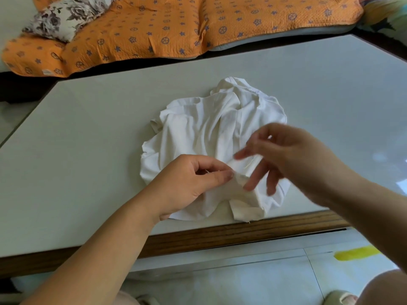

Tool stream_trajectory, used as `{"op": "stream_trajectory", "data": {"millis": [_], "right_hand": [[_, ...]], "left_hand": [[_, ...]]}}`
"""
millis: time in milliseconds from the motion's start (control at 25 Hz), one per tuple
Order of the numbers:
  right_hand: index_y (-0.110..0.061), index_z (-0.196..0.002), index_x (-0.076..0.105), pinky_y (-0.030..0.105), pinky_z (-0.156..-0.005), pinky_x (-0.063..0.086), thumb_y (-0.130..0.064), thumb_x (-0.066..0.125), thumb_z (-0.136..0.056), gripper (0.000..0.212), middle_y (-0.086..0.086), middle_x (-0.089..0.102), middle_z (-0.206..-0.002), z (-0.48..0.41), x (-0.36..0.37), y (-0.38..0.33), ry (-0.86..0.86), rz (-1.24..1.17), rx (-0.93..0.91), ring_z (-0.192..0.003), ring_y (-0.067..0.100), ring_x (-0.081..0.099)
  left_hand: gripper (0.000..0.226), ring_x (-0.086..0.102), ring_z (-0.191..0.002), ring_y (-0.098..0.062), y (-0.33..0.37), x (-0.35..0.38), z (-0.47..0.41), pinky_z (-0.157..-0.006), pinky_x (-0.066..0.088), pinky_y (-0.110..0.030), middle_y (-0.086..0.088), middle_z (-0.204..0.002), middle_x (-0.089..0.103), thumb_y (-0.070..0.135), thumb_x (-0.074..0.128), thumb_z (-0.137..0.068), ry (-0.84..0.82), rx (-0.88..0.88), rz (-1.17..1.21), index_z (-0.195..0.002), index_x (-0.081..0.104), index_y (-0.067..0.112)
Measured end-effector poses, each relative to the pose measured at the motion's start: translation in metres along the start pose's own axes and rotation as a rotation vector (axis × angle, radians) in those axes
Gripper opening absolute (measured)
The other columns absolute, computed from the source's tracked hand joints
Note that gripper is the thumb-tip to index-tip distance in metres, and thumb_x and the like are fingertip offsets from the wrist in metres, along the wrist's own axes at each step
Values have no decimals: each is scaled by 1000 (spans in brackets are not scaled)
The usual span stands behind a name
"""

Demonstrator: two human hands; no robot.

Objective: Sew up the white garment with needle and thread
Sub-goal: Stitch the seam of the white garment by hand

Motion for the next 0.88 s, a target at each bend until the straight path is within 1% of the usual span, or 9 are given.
{"op": "stream_trajectory", "data": {"millis": [40, 80, 160, 240, 360, 520, 680, 800, 880], "right_hand": [[-10, -92, 59, 33, -50, 54, -16, 53, -100, 11, 2, 76, -84, 9, 9, 3, -67, 37, 30, -62, 29, 73], [-11, -92, 60, 32, -56, 56, -16, 54, -99, 11, 3, 76, -81, 14, 14, 6, -98, 70, 52, -63, 28, 74], [-13, -92, 61, 22, -56, 54, -17, 55, -99, 10, 5, 76, -73, 16, 11, 11, -82, 144, 65, -61, 22, 73], [-14, -91, 63, 18, -53, 53, -16, 58, -97, 9, 7, 75, -69, 14, 5, 11, -58, 167, 60, -59, 21, 73], [-16, -92, 69, 24, -54, 56, -17, 63, -94, 7, 8, 74, -67, 14, 5, 12, -93, 200, 57, -58, 22, 73], [-17, -90, 72, 31, -60, 61, -16, 63, -92, 10, 6, 73, -65, 14, 6, 15, -122, 255, 86, -61, 25, 74], [-21, -90, 71, 28, -69, 59, -18, 61, -92, 11, 4, 74, -66, 12, 8, 17, -194, 323, 112, -63, 22, 74], [-21, -91, 72, 21, -68, 56, -15, 61, -91, 12, 4, 75, -67, 12, 7, 18, -221, 317, 115, -64, 17, 73], [-21, -91, 72, 21, -69, 55, -13, 62, -90, 13, 5, 76, -68, 11, 7, 18, -237, 309, 115, -65, 17, 74]], "left_hand": [[22, 69, -96, -14, 0, 0, 0, -89, 56, -31, 3, -94, 76, 44, 71, -72, 2, 9, -11, -88, 79, 32], [17, 69, -89, -7, 1, -1, 0, -82, 55, -23, 6, -89, 76, 39, 72, -76, 4, 17, -30, -88, 79, 30], [7, 65, -78, 2, 3, -3, 0, -71, 47, -13, 10, -84, 75, 29, 73, -83, 7, 34, -89, -87, 78, 30], [8, 66, -81, -4, 3, -6, 1, -75, 50, -17, 7, -85, 74, 27, 73, -85, 15, 52, -137, -86, 78, 32], [10, 68, -88, -13, 5, -7, 1, -85, 54, -27, 7, -86, 73, 27, 73, -85, 43, 82, -173, -85, 77, 36], [8, 66, -86, -15, 7, -6, 2, -86, 54, -31, 7, -86, 72, 25, 72, -86, 61, 106, -195, -85, 76, 32], [7, 65, -85, -16, 7, -6, 3, -83, 52, -29, 5, -85, 72, 25, 71, -86, 55, 103, -210, -85, 76, 30], [6, 66, -85, -14, 7, -7, 2, -82, 52, -25, 8, -85, 72, 27, 71, -87, 59, 96, -202, -85, 75, 31], [6, 65, -86, -16, 6, -8, 2, -82, 52, -25, 7, -85, 72, 28, 71, -87, 53, 95, -193, -84, 75, 32]]}}
Point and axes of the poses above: each hand's wrist, its own z-axis away from the middle knuckle, its own x-axis out of the palm, y = z × x, the point moved 4 cm from there along -z, towards the middle knuckle
